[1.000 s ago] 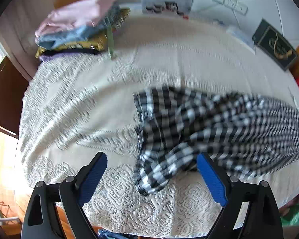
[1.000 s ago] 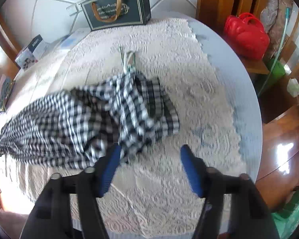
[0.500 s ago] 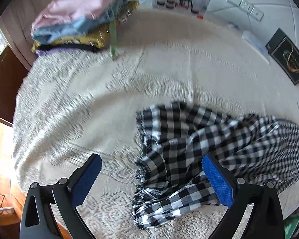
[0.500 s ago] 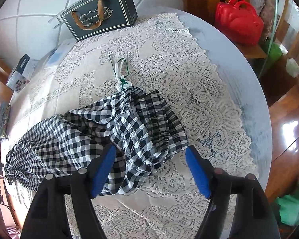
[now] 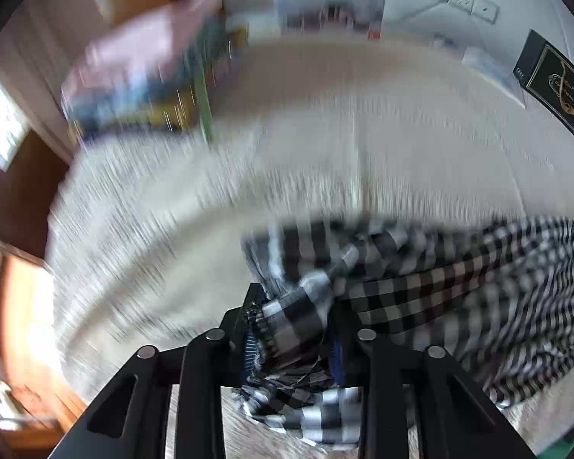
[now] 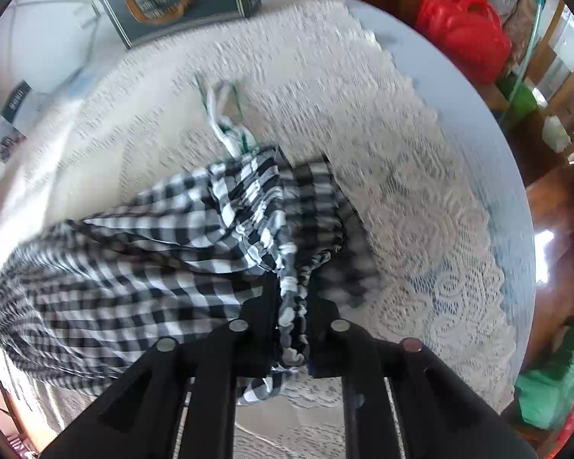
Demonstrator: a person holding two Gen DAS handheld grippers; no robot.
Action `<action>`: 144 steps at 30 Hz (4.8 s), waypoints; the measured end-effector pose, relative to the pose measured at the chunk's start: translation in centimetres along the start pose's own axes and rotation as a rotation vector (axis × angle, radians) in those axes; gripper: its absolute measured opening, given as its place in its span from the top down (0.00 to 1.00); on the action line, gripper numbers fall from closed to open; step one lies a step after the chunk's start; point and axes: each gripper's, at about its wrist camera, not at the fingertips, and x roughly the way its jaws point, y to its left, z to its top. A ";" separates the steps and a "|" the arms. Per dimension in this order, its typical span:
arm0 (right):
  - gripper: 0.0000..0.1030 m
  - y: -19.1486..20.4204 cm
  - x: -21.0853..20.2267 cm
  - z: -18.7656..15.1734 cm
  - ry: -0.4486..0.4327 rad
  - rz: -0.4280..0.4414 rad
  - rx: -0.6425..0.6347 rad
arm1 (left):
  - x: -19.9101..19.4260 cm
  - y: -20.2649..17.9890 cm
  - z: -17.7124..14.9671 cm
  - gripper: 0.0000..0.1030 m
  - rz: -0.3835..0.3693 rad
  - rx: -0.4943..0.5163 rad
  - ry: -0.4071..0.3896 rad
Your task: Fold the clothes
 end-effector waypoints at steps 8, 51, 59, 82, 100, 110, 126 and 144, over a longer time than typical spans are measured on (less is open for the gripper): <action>0.58 -3.3 1.5 0.6 -0.004 -0.060 0.087 | 2.8 1.3 3.3 0.40 0.003 -0.016 -0.021; 0.32 0.8 0.3 9.2 -0.073 0.252 -0.483 | -7.3 -17.5 -7.6 0.00 -0.061 -0.292 -0.099; 0.32 -1.4 1.6 11.4 -0.018 0.420 -0.798 | -9.7 -36.3 -12.5 0.00 -0.106 -0.412 -0.001; 0.32 -6.4 4.0 12.8 -0.061 0.701 -1.455 | -14.4 -66.5 -17.7 0.00 0.041 -0.640 0.007; 0.32 -4.2 8.2 11.7 -0.024 0.916 -1.863 | -10.8 -78.0 -18.5 0.00 0.227 -0.831 0.054; 0.31 0.3 9.0 10.4 -0.009 1.093 -2.014 | -9.4 -77.3 -16.1 0.00 0.306 -0.965 0.048; 0.80 3.3 4.3 10.1 0.153 1.143 -1.864 | -16.1 -73.4 -15.3 0.69 0.198 -0.979 -0.041; 0.81 13.2 -7.0 5.3 -0.032 1.069 -1.471 | -21.7 -54.5 -15.2 0.69 0.089 -0.692 -0.178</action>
